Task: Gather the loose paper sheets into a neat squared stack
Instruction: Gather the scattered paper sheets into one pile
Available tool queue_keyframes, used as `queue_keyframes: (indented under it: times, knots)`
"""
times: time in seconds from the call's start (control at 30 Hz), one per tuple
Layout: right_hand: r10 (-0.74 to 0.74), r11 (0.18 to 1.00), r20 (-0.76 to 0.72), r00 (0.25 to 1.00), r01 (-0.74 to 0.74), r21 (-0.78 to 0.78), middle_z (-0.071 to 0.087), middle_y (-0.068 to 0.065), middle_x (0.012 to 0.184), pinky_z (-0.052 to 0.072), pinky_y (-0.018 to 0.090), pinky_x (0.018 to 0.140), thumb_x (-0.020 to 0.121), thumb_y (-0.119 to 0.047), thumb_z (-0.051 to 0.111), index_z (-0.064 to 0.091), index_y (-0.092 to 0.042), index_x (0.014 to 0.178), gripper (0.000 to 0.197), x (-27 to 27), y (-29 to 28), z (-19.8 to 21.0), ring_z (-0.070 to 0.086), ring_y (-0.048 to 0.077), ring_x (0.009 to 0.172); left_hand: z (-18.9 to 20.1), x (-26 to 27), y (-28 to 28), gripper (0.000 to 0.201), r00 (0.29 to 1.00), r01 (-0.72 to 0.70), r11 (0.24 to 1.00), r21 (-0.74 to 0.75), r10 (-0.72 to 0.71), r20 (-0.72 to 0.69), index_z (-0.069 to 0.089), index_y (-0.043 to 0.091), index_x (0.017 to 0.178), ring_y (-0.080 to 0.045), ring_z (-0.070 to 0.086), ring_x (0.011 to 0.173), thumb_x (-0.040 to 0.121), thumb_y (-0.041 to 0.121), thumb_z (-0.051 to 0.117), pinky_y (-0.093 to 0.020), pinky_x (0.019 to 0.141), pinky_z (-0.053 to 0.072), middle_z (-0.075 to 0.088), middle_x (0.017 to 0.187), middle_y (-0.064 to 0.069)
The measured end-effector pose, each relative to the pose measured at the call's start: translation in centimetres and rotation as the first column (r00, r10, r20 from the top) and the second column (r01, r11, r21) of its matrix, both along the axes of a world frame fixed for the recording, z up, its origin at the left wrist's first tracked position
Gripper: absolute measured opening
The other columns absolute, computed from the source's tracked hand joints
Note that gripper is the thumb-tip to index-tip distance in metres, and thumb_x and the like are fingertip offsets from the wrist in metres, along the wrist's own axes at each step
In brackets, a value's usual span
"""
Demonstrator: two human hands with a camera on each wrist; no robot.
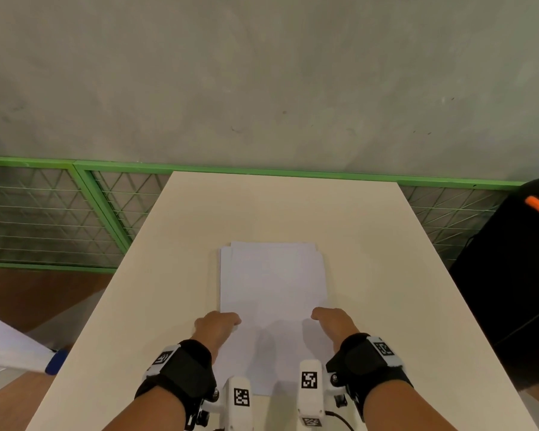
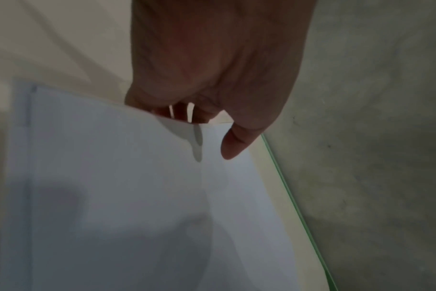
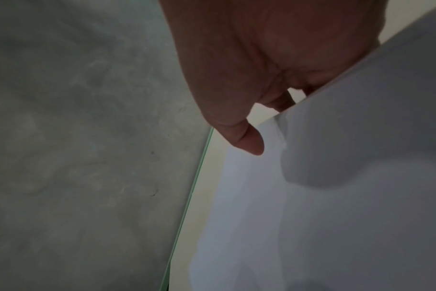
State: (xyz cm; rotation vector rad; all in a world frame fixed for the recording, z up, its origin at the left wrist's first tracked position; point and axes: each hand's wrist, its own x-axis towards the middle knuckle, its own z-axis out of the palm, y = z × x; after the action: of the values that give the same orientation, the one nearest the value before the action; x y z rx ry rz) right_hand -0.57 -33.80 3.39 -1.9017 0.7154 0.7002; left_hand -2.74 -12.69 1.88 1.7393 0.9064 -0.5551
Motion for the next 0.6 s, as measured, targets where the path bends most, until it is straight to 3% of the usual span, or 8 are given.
queue_keyframes:
  times: [0.07,0.13,0.2,0.27,0.3,0.37,0.5,0.6]
  knots:
    - [-0.019,0.997,-0.018,1.000,0.020,0.072,0.054,0.020,0.125,0.036,0.039,0.107,0.089,-0.011,0.051,0.051,0.009,0.124,0.041,-0.1,-0.2,0.1,0.049,0.028,0.107,0.2,0.0,0.0,0.064,1.000,0.025,0.994,0.106,-0.027,0.017,0.037,0.001,0.139,-0.033,0.041,0.125,0.083,0.026,0.059,-0.033,0.092,0.039,0.031,0.144,-0.015]
    - [0.004,0.996,-0.028,1.000,-0.002,0.085,0.046,0.024,0.139,0.034,0.038,0.108,0.090,-0.010,0.049,0.047,0.010,0.129,0.044,-0.2,-0.3,0.4,0.046,0.034,0.124,-0.2,0.1,0.1,0.065,0.999,0.014,1.000,0.016,-0.015,0.042,0.034,0.000,0.140,-0.030,0.042,0.124,0.084,0.022,0.059,-0.033,0.092,0.036,0.037,0.142,-0.015]
    - [0.041,0.998,-0.037,0.998,-0.039,0.053,0.047,0.023,0.136,0.037,0.036,0.104,0.090,-0.011,0.049,0.046,0.009,0.130,0.044,-0.5,-0.2,0.1,0.047,0.031,0.118,-0.5,-0.1,0.3,0.068,0.998,-0.013,0.987,-0.163,0.024,0.065,0.031,0.001,0.141,-0.028,0.041,0.127,0.083,0.021,0.060,-0.036,0.104,0.033,0.046,0.134,-0.014]
    - [0.067,0.998,-0.011,0.998,-0.068,-0.007,0.051,0.017,0.120,0.039,0.034,0.099,0.088,-0.014,0.051,0.044,0.006,0.131,0.047,-0.8,0.0,-0.2,0.047,0.026,0.105,-0.7,-0.4,0.7,0.075,0.998,-0.012,0.972,-0.237,0.027,0.058,0.037,0.002,0.138,-0.031,0.042,0.130,0.073,0.025,0.066,-0.042,0.112,0.031,0.050,0.128,-0.012]
    - [0.085,0.995,0.006,0.996,-0.085,-0.056,0.052,0.014,0.119,0.038,0.034,0.101,0.087,-0.016,0.051,0.044,0.004,0.131,0.049,-0.9,0.0,-0.2,0.048,0.027,0.106,-1.0,-0.6,0.8,0.077,0.998,-0.004,0.969,-0.246,0.018,0.053,0.040,0.002,0.135,-0.034,0.045,0.128,0.068,0.026,0.068,-0.046,0.112,0.033,0.052,0.130,-0.014]
    - [0.138,0.985,0.018,0.990,-0.135,-0.106,0.050,0.015,0.130,0.036,0.034,0.104,0.088,-0.015,0.048,0.041,0.003,0.132,0.048,-0.9,-0.2,0.0,0.049,0.027,0.113,-1.6,-0.7,1.0,0.067,0.999,0.013,0.971,-0.240,-0.001,0.050,0.047,0.002,0.132,-0.038,0.052,0.120,0.070,0.019,0.064,-0.051,0.107,0.040,0.056,0.128,-0.020]
    - [0.182,0.982,0.044,0.982,-0.179,-0.066,0.042,0.018,0.142,0.035,0.031,0.107,0.090,-0.006,0.047,0.034,0.005,0.137,0.049,-1.2,-0.4,0.1,0.042,0.030,0.129,-1.5,-0.9,0.8,0.044,0.994,0.046,0.988,-0.147,-0.031,0.104,0.045,0.000,0.132,-0.036,0.053,0.119,0.089,0.002,0.048,-0.042,0.103,0.043,0.054,0.130,-0.020]
    - [0.152,0.988,0.162,0.975,-0.156,0.007,0.052,0.016,0.135,0.040,0.034,0.104,0.088,0.000,0.049,0.043,0.001,0.133,0.046,-1.7,-0.9,0.1,0.050,0.030,0.121,-1.1,-1.0,0.8,0.029,0.975,0.086,0.993,-0.080,-0.068,0.213,0.052,0.004,0.117,-0.033,0.055,0.113,0.089,0.000,0.047,-0.039,0.096,0.045,0.057,0.126,-0.019]
